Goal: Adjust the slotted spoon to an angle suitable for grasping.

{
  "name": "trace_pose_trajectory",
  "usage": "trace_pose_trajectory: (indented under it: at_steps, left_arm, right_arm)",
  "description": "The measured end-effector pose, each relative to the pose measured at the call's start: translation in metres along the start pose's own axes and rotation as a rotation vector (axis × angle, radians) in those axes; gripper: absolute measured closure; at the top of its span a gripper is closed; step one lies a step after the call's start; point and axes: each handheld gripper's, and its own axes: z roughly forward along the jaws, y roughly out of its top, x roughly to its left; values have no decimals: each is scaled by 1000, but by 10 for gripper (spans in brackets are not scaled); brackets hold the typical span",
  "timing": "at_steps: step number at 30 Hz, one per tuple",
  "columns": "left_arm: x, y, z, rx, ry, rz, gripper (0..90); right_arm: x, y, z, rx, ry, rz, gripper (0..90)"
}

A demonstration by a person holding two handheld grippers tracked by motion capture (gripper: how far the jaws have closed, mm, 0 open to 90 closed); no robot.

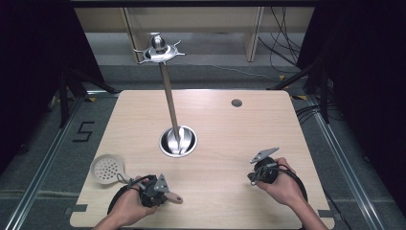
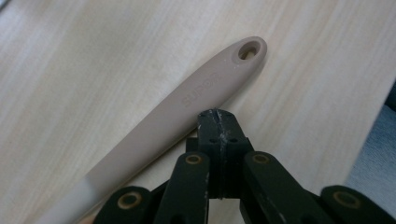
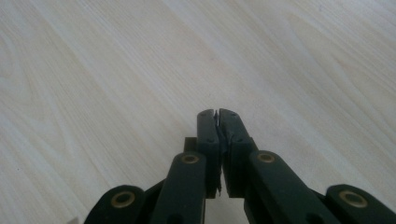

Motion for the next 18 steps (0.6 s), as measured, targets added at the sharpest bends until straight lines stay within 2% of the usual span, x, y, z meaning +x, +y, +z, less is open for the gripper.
trace_pose_trajectory:
  at_steps: [1, 2, 3, 4, 6, 9, 11, 12, 13, 15, 16, 17, 18]
  left_arm:
    - [1, 2, 1, -3, -4, -7, 894]
    - [3, 3, 2, 0, 1, -12, 894]
    - [3, 3, 2, 0, 1, -12, 894]
    - [7, 8, 3, 23, 12, 17, 894]
    - [12, 12, 5, 21, 10, 20, 894]
    - [17, 16, 6, 19, 36, 22, 894]
    - [18, 17, 7, 18, 38, 12, 893]
    - [19, 16, 5, -1, 49, 6, 892]
    - [19, 16, 5, -1, 49, 6, 890]
    - [18, 10, -1, -64, 65, -35, 864]
    - [20, 7, -8, -76, 53, -21, 840]
    - [22, 4, -13, -100, 40, -16, 811]
    - [22, -1, -19, -125, 35, -34, 780]
  right_arm:
    - [0, 0, 0, -2, 2, 3, 874]
    - [2, 1, -1, 13, 12, 34, 872]
    - [2, 1, -1, 13, 12, 34, 872]
    - [1, 0, 0, -2, -6, -5, 870]
    - [0, 0, 1, -2, -8, -4, 869]
    - [-1, 0, 2, -18, -11, -16, 861]
    - [-1, -1, 2, -19, -11, -15, 859]
    - [-2, -1, 1, -23, -12, -17, 849]
    - [-1, -1, 1, -19, -11, -11, 841]
    - [-2, -1, 0, -29, -12, -16, 817]
    - [-1, -2, 0, -23, -10, 3, 804]
    - [-3, -2, 0, -38, -11, -13, 792]
    - [-3, -3, 0, -34, -12, 3, 779]
